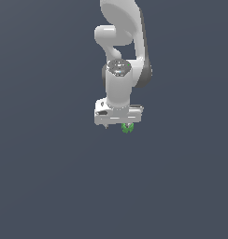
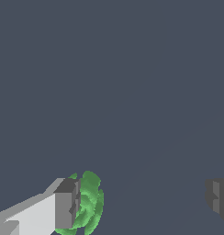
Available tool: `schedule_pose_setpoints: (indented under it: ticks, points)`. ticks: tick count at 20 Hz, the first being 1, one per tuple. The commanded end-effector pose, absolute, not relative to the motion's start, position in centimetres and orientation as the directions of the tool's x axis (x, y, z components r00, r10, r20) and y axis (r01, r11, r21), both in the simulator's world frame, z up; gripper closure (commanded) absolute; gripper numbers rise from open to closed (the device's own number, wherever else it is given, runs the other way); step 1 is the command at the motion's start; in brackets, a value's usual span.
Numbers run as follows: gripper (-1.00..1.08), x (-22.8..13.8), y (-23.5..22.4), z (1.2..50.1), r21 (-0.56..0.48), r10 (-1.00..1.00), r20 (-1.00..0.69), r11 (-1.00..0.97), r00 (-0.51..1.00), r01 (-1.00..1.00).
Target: Pick up the object and move it to a goal position.
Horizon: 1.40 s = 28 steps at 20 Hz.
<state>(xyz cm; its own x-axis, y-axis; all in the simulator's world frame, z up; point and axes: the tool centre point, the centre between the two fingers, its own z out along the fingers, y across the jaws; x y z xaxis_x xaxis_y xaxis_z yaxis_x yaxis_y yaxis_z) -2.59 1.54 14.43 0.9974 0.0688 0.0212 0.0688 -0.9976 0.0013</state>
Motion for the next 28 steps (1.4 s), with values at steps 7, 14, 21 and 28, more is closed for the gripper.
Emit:
schedule_pose_setpoints:
  ticks: [7, 14, 21, 28]
  points:
    - [-0.92, -7.7, 5.8, 10.6, 0.002, 0.214, 0.006, -0.977, 0.977, 0.214]
    - [-0.92, -10.1, 7.5, 9.2, 0.0, 0.275, 0.001, -0.961, 0.961, 0.275]
    - [-0.92, -10.4, 7.6, 8.9, 0.0, 0.282, 0.0, -0.959, 0.959, 0.282]
    - [-0.92, -10.5, 7.7, 6.6, 0.0, 0.284, 0.0, -0.959, 0.959, 0.284]
